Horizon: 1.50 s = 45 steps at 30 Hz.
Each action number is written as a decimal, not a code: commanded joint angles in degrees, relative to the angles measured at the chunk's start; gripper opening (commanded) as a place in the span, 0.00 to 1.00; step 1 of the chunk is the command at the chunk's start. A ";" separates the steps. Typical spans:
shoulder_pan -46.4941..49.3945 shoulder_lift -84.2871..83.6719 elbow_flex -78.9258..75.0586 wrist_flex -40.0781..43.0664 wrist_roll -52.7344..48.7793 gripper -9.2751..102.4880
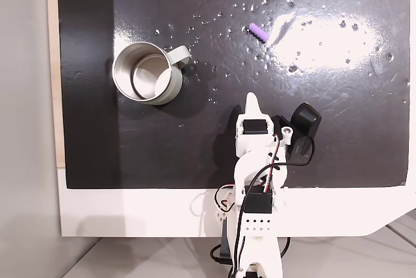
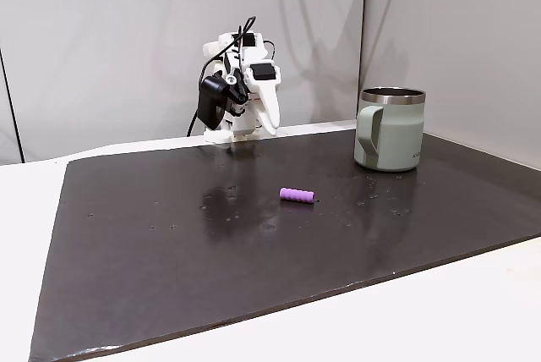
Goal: Grasp a pengrip and put it in the cup.
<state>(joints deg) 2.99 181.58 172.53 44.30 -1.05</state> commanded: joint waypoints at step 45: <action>-7.65 -52.29 -53.53 -11.69 16.44 0.08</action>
<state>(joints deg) -5.80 134.65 127.62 33.40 13.36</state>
